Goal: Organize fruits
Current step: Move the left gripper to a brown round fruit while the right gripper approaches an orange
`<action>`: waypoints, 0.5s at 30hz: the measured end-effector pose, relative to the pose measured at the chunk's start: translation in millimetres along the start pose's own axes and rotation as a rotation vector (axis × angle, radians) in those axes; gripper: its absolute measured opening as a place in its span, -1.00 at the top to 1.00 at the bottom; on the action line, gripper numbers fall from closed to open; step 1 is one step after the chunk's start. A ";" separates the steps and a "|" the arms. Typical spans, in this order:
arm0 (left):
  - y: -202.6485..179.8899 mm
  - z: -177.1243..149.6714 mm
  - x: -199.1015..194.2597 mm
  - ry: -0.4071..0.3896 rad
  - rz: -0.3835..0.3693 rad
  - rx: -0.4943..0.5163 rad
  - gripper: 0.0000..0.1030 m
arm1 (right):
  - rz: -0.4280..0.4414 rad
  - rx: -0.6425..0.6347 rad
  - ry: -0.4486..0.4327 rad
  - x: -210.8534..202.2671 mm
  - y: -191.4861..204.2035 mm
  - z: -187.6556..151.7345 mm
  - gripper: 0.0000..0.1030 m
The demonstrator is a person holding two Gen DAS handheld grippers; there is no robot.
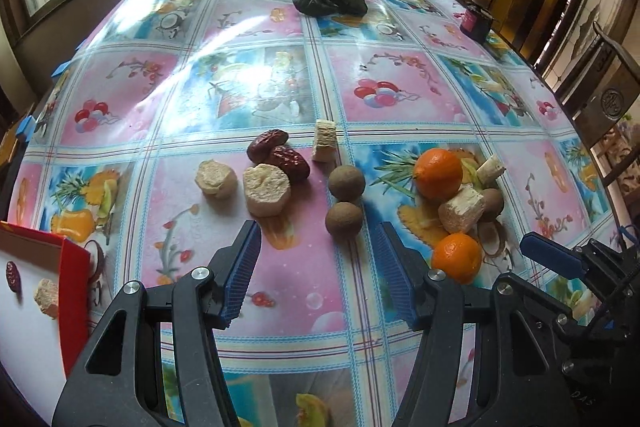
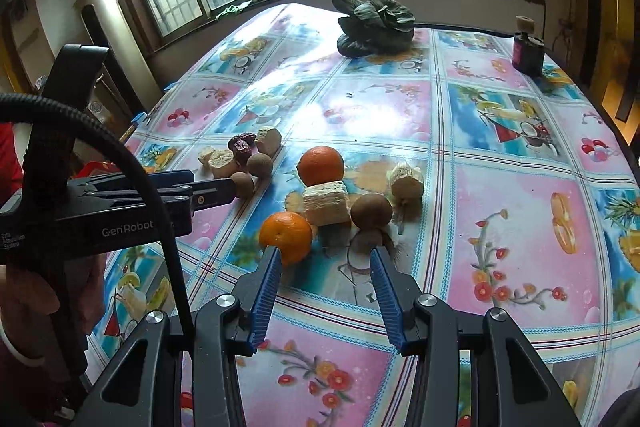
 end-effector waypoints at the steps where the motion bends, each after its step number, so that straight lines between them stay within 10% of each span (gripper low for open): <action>1: -2.5 0.5 2.4 0.002 -0.008 0.005 -0.11 | 0.002 -0.001 0.002 0.6 -0.6 -0.7 0.13; 8: -8.9 1.5 17.4 0.007 -0.019 0.020 0.60 | 0.021 -0.009 0.013 6.2 0.5 -3.8 0.13; 15: -6.3 1.1 14.8 0.006 -0.048 -0.004 0.60 | 0.042 -0.011 0.028 11.6 5.3 -3.6 0.13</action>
Point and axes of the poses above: each gripper's, at about its wrist camera, not at the fingertips, and x roughly the way its jaws point, y to its left, z to its top, the point moved 6 cm from there along x, roughly the way its jaws point, and after that the axes turned 5 degrees about -y, right-handed, at the moved point
